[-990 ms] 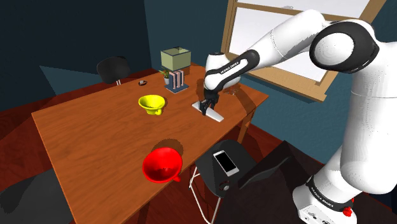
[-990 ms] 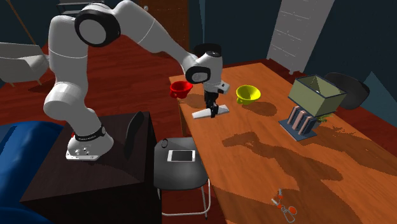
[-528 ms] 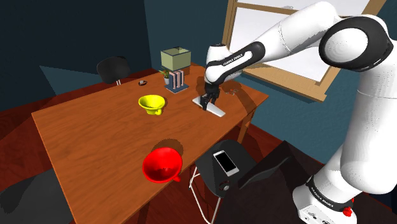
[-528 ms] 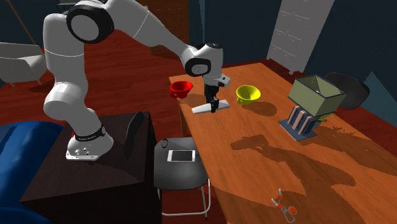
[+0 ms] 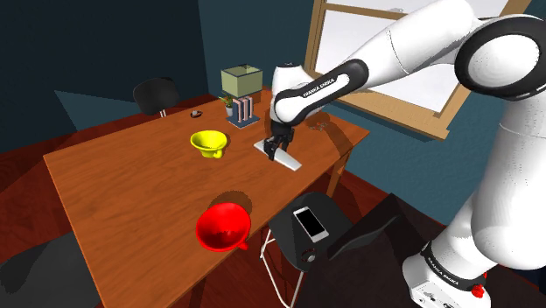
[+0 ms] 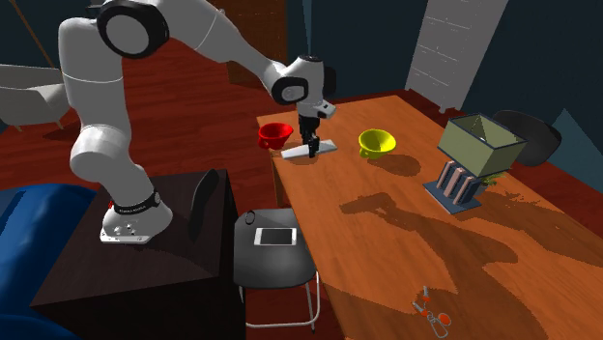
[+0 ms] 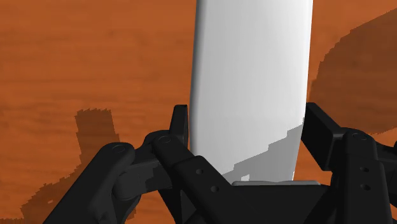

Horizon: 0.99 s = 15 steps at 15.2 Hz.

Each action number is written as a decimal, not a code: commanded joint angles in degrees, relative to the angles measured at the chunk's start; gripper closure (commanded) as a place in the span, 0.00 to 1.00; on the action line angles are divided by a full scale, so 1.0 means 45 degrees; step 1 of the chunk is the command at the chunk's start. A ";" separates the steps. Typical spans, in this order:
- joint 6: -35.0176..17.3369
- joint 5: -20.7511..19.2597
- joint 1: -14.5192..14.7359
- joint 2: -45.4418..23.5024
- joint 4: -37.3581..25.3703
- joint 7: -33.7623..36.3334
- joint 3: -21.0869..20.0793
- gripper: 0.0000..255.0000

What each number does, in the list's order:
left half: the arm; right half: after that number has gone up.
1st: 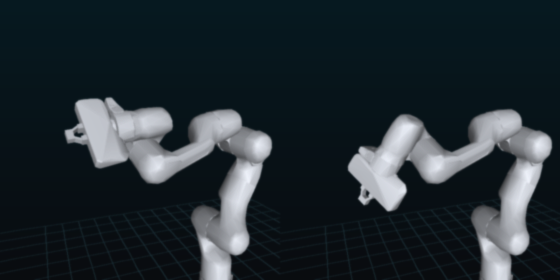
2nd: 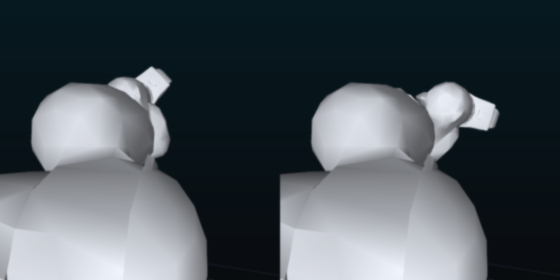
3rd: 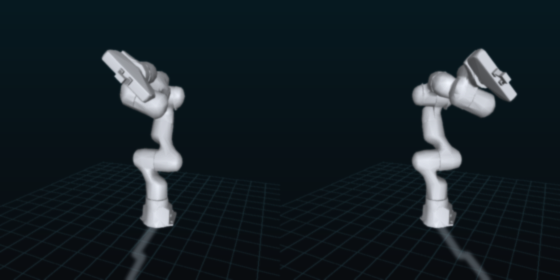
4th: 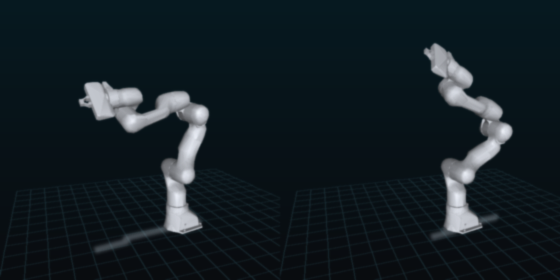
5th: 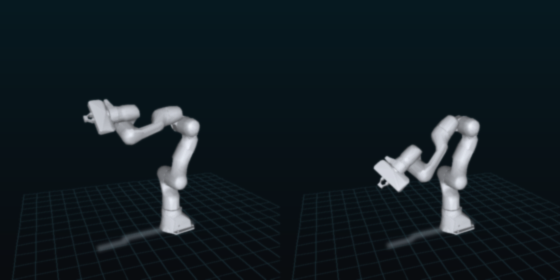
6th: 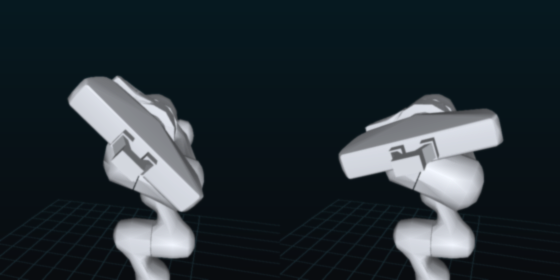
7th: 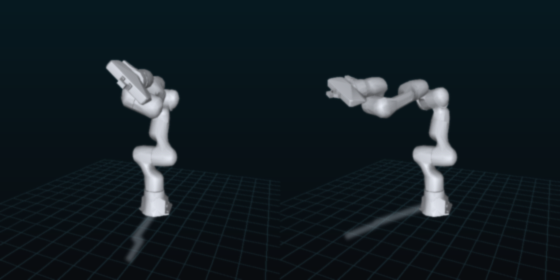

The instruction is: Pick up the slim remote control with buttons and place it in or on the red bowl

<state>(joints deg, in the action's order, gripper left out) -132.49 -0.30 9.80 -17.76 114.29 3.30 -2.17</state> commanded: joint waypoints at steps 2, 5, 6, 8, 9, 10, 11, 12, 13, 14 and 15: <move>-0.0069 -0.0107 0.0578 0.0170 0.0232 0.0912 -0.0256 1.00; -0.0102 -0.0218 0.1160 0.0238 0.0333 0.1829 -0.0526 1.00; -0.0102 -0.0256 0.1355 0.0240 0.0337 0.2137 -0.0617 1.00; -0.0089 -0.0336 0.1746 0.0215 0.0301 0.2753 -0.0796 1.00; -0.0074 -0.0378 0.1943 0.0188 0.0261 0.3061 -0.0884 1.00; -0.0055 -0.0421 0.2141 0.0150 0.0206 0.3369 -0.0971 1.00; -0.0030 -0.0464 0.2342 0.0103 0.0136 0.3676 -0.1054 1.00; 0.0000 -0.0510 0.2542 0.0045 0.0052 0.3983 -0.1137 1.00; 0.0036 -0.0558 0.2739 -0.0022 -0.0048 0.4290 -0.1222 1.00; 0.0076 -0.0607 0.2940 -0.0099 -0.0162 0.4595 -0.1302 1.00; 0.0123 -0.0657 0.3141 -0.0187 -0.0292 0.4899 -0.1381 1.00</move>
<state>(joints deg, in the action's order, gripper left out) -132.32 -3.03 22.96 -18.17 113.80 23.79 -8.00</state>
